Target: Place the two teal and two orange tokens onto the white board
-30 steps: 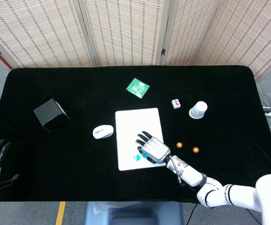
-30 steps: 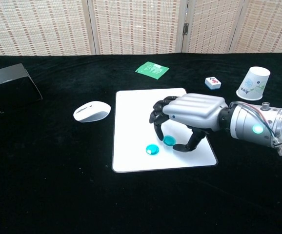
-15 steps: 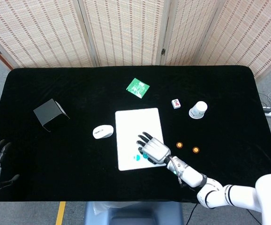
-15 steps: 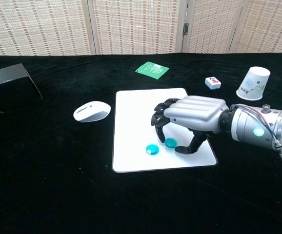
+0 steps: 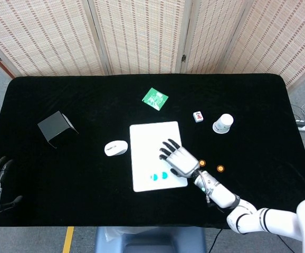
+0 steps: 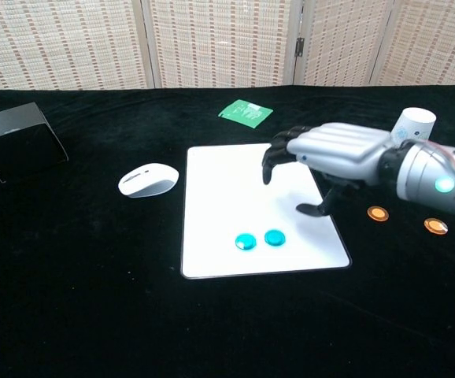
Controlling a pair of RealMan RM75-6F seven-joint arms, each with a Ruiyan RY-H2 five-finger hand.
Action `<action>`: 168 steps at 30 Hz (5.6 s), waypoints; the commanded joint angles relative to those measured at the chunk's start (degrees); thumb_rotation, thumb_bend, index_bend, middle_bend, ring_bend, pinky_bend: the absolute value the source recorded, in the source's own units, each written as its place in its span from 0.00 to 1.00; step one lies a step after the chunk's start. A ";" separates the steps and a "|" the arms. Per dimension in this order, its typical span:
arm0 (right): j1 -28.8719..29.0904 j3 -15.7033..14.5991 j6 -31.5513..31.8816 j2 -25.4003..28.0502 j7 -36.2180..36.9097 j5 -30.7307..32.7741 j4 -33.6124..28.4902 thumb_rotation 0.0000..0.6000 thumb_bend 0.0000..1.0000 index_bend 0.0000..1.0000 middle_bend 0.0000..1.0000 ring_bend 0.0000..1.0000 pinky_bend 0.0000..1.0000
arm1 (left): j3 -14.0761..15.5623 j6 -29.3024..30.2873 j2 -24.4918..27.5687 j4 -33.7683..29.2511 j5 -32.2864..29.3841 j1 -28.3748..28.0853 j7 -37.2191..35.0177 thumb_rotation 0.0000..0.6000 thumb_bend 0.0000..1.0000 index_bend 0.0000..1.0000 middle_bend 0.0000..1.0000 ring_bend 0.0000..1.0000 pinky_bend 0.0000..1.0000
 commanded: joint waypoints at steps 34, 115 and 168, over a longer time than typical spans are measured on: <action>-8.74 -4.23 0.67 0.96 8.04 0.79 10.79 1.00 0.41 0.39 0.20 0.03 0.00 | 0.16 -0.73 0.25 -1.78 0.11 -0.62 1.55 1.00 0.20 0.07 0.00 0.00 0.00; -4.03 -2.99 5.61 7.27 2.74 5.50 -1.63 1.00 0.41 0.38 0.19 0.04 0.00 | 0.22 -0.65 -0.05 -0.29 0.99 -0.62 -0.62 1.00 0.20 0.07 0.00 0.00 0.00; -17.91 -5.69 6.71 1.78 16.36 -2.27 15.57 1.00 0.42 0.46 0.04 0.00 0.00 | 0.16 -1.40 0.07 -1.62 1.42 -1.87 0.53 1.00 0.20 0.07 0.00 0.00 0.00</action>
